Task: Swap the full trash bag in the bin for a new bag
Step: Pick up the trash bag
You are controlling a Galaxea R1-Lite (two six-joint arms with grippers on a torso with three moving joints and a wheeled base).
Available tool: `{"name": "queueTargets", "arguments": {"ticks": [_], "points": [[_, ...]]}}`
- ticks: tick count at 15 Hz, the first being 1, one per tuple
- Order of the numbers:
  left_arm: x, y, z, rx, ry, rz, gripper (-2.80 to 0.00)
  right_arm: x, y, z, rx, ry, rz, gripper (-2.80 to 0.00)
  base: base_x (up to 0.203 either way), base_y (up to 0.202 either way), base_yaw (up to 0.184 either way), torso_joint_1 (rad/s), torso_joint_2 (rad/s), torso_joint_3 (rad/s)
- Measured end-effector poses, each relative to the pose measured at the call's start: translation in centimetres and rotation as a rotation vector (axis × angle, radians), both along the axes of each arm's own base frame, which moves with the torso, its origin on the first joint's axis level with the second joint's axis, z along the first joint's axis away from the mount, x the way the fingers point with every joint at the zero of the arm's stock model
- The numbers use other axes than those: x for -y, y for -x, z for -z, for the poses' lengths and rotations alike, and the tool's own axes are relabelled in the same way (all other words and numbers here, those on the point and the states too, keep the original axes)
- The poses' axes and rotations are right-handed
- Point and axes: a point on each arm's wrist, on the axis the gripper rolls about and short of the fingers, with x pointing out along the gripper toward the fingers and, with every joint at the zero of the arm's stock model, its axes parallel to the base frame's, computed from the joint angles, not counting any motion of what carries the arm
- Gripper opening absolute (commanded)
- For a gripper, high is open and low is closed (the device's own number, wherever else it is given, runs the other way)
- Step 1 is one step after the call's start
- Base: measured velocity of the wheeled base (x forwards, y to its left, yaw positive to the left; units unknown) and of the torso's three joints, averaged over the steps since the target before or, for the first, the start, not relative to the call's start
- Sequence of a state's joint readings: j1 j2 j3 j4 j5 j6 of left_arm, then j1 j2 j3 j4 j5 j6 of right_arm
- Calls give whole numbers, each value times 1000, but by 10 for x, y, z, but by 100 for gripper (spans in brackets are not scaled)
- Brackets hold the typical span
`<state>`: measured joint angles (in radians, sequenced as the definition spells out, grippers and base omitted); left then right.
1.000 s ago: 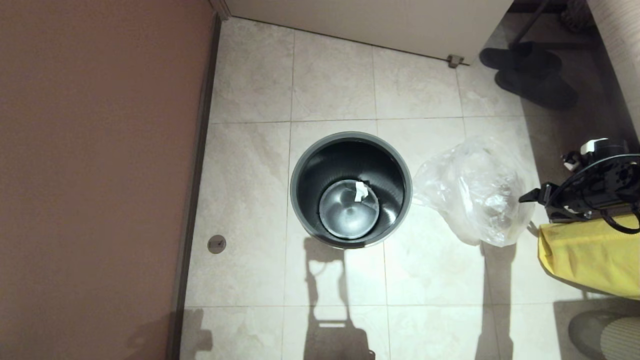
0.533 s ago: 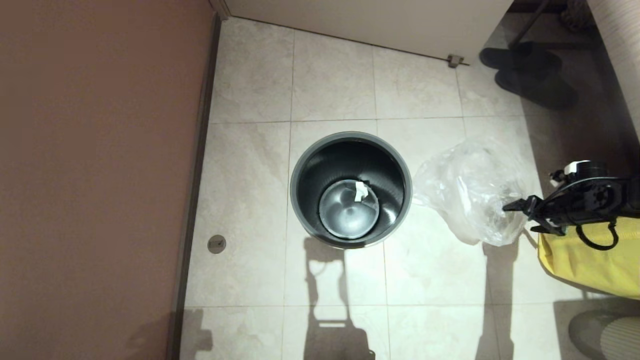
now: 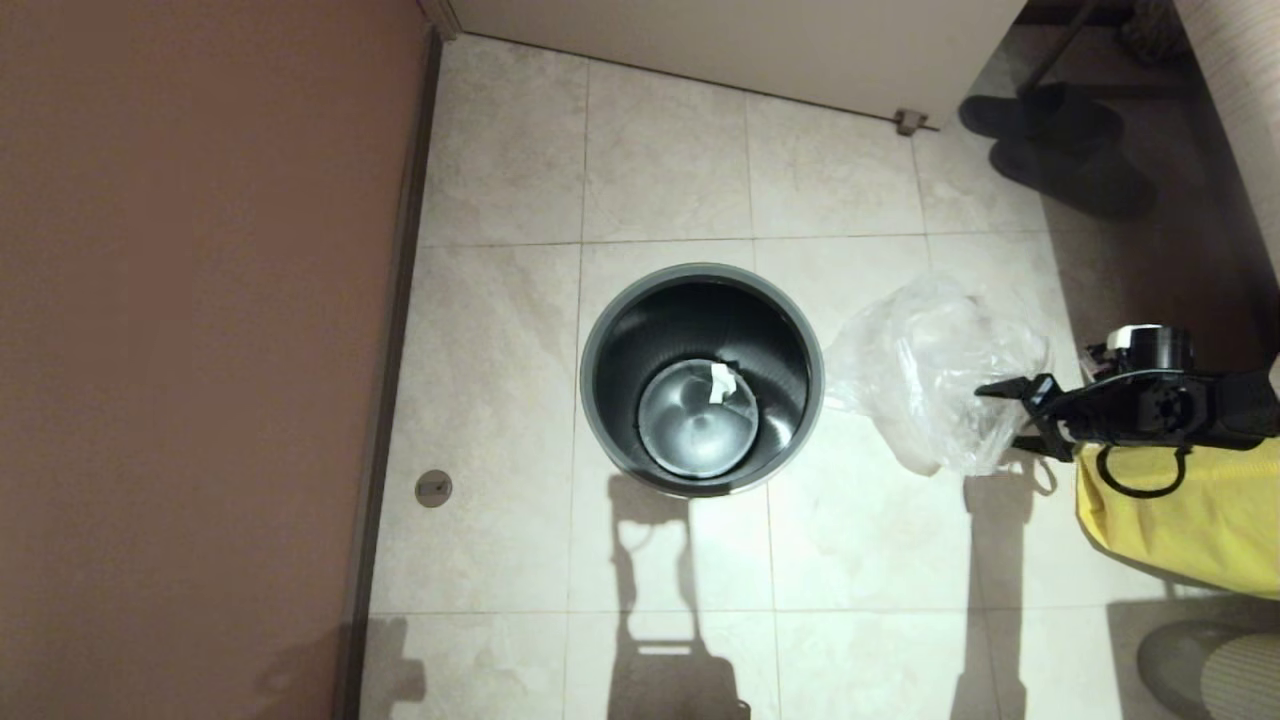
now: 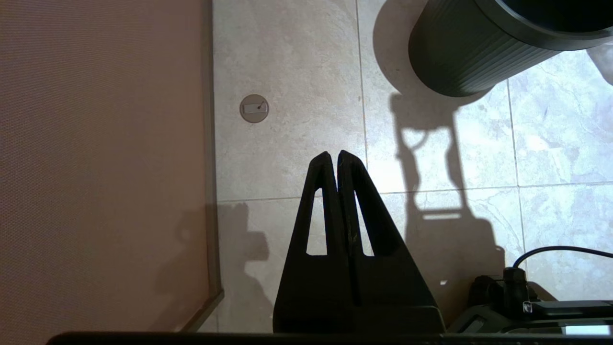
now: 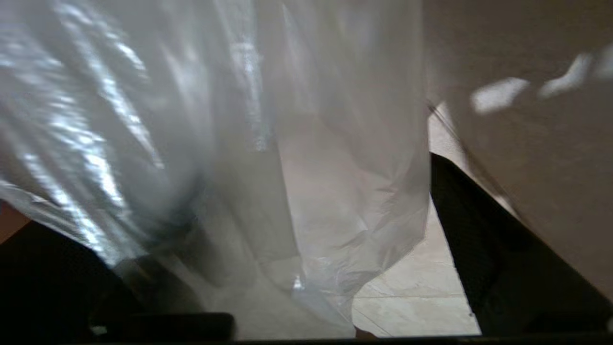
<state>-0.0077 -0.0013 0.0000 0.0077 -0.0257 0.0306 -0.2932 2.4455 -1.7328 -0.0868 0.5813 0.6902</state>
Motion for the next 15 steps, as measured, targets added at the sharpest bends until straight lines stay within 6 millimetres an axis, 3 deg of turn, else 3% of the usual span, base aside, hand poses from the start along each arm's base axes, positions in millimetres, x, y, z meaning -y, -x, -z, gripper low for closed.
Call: {"name": "queueTargets", "arguments": {"ticks": [9, 15], "points": [[0, 0, 0, 0, 0, 0, -280, -9, 4, -30, 49, 20, -25, -280, 0, 0, 0, 0, 0, 0], [0, 0, 0, 0, 0, 0, -280, -16, 29, -68, -10, 43, -53, -280, 0, 0, 0, 0, 0, 0]]}}
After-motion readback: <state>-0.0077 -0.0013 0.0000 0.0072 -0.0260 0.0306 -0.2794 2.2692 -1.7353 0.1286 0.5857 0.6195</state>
